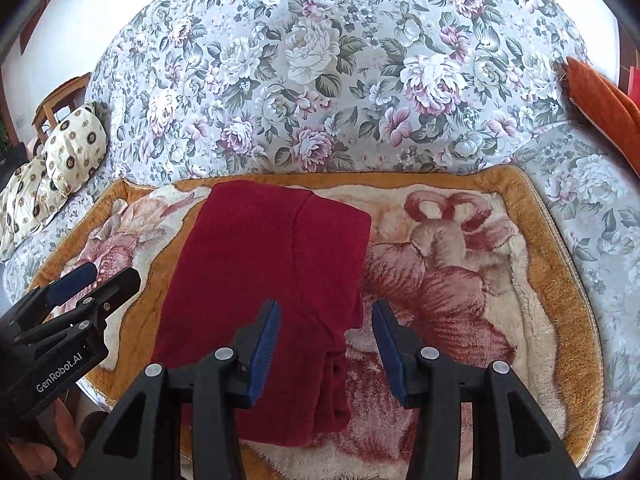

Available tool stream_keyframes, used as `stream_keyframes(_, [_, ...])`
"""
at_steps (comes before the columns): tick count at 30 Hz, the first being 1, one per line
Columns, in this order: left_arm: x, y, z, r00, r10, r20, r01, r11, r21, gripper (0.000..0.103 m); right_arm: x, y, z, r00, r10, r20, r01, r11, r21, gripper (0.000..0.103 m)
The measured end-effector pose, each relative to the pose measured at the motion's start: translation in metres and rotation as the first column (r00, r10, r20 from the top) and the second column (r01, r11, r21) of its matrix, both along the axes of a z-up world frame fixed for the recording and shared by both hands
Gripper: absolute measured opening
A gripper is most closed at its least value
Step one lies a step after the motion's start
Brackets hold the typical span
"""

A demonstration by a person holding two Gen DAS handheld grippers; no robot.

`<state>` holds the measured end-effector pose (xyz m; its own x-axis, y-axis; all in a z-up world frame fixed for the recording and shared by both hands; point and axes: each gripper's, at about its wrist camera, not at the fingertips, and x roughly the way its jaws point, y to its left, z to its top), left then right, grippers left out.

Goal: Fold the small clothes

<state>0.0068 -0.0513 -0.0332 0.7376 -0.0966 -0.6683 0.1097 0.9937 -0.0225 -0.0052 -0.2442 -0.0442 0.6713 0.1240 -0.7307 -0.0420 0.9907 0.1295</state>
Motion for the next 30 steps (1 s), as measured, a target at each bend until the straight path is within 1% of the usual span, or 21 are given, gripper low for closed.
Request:
stream_keyframes(5, [0.0002, 0.0001, -0.0002, 1.000, -0.001, 0.002, 0.001, 1.000, 0.008, 0.071, 0.0007, 0.0015, -0.0024, 1.000, 0.007, -0.006, -0.007, 1.000, 0.004, 0.046])
stream_keyframes(10, [0.0007, 0.0022, 0.0000, 1.000, 0.002, -0.001, -0.002, 1.000, -0.002, 0.071, 0.0006, 0.0033, -0.0048, 1.000, 0.006, -0.014, -0.006, 1.000, 0.014, 0.046])
stream_keyframes(19, [0.0021, 0.0022, -0.0008, 1.000, -0.006, -0.007, 0.006, 1.000, -0.002, 0.071, 0.0019, 0.0076, -0.0036, 1.000, 0.005, -0.007, -0.005, 1.000, 0.011, 0.046])
stream_keyframes(30, [0.0045, -0.0011, -0.0047, 1.000, -0.016, -0.015, 0.016, 1.000, -0.002, 0.071, 0.0045, 0.0095, -0.0068, 1.000, 0.013, -0.020, -0.012, 1.000, 0.010, 0.046])
